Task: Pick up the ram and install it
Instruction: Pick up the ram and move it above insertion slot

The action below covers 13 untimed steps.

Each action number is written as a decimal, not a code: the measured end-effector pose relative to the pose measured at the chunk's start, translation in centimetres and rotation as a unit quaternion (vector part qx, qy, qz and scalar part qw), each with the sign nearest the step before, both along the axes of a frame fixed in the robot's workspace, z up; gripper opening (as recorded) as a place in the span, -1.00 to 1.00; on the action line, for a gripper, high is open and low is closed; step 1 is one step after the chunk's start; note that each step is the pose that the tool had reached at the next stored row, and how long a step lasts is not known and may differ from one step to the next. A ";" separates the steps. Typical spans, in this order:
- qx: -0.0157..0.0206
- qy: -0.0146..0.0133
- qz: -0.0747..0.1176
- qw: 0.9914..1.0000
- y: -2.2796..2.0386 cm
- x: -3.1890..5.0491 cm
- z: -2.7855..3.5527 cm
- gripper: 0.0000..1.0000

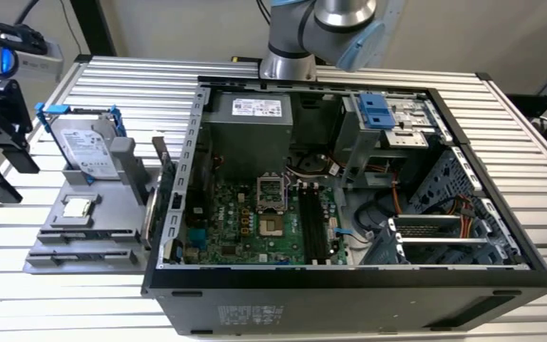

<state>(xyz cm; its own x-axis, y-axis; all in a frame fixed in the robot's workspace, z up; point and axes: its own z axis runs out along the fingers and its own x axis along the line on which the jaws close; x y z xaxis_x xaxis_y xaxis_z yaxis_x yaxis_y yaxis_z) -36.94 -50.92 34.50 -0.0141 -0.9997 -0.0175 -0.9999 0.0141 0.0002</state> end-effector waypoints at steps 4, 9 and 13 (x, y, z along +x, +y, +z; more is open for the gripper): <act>0.000 0.000 0.000 1.000 0.00 0.07 -0.54 1.00; 0.000 0.000 0.002 1.000 0.00 0.13 -1.12 1.00; 0.000 0.000 0.003 1.000 0.00 0.15 -1.60 1.00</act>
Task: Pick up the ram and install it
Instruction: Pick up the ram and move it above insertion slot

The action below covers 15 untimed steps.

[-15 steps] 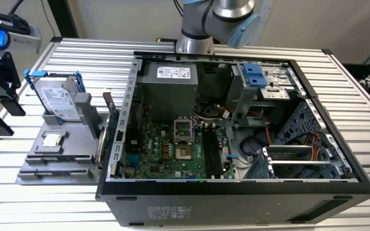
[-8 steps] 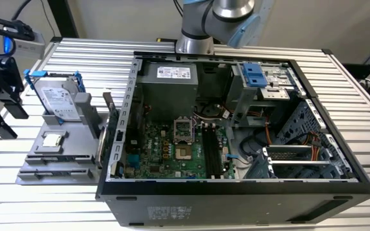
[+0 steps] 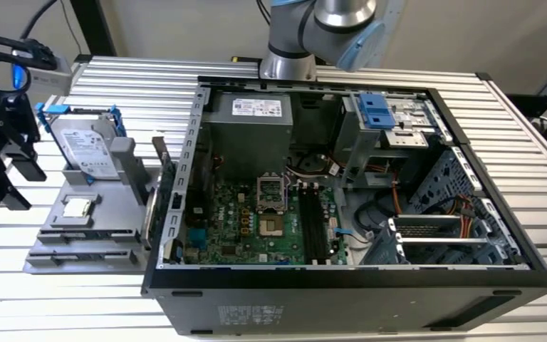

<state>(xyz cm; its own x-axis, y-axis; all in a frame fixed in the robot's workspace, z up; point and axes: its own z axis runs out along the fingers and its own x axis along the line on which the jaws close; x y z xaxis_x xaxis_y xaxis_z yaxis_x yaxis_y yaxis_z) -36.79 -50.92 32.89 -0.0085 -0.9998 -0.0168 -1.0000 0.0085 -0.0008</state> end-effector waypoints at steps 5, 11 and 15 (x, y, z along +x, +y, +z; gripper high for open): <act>0.000 0.000 0.000 1.000 0.00 0.00 -0.60 1.00; -0.001 0.000 0.001 1.000 0.00 0.01 -1.44 1.00; -0.001 0.000 0.001 1.000 0.00 0.04 -2.00 1.00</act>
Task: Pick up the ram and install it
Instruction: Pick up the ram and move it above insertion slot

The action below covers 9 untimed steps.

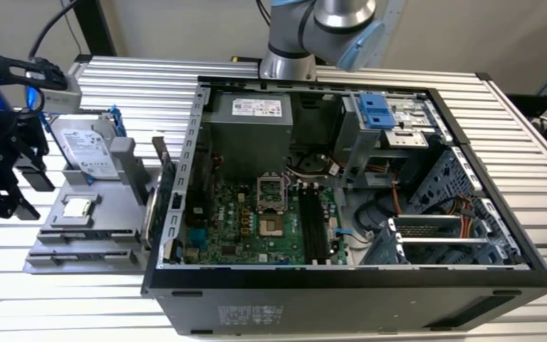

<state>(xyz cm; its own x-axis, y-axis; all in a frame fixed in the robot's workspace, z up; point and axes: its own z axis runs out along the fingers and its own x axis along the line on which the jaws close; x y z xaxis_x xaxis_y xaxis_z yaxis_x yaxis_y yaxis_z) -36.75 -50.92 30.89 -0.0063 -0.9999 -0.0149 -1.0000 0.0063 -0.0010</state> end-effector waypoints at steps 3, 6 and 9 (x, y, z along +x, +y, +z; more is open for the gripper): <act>0.000 0.000 0.000 1.000 0.00 0.03 -0.42 1.00; 0.000 0.000 0.001 1.000 0.00 0.07 -0.83 1.00; 0.000 0.000 0.002 1.000 0.00 0.08 -1.25 1.00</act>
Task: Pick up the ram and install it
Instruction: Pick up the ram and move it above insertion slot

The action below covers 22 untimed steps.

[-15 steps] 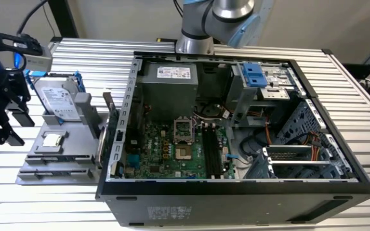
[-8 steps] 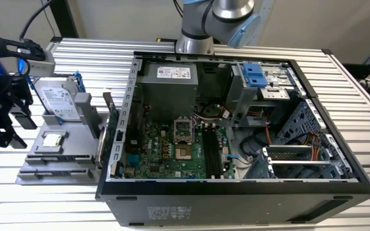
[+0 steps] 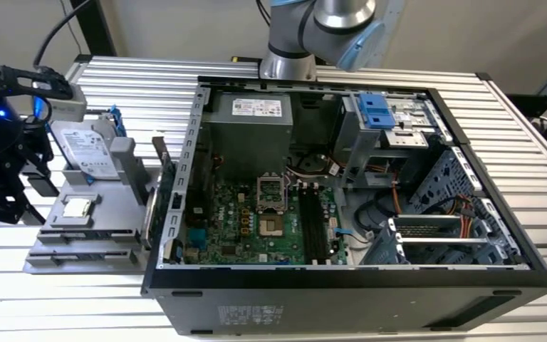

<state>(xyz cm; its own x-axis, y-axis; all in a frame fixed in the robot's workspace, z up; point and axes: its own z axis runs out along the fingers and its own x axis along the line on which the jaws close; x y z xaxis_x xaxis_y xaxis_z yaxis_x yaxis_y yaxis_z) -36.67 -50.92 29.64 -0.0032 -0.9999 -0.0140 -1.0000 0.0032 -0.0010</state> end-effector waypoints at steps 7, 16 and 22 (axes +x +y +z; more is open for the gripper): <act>-0.002 -0.002 0.002 1.000 0.01 0.01 -1.11 1.00; -0.010 -0.003 0.003 1.000 0.02 -0.04 -2.63 1.00; -0.017 -0.002 0.003 1.000 0.05 -0.07 -3.65 1.00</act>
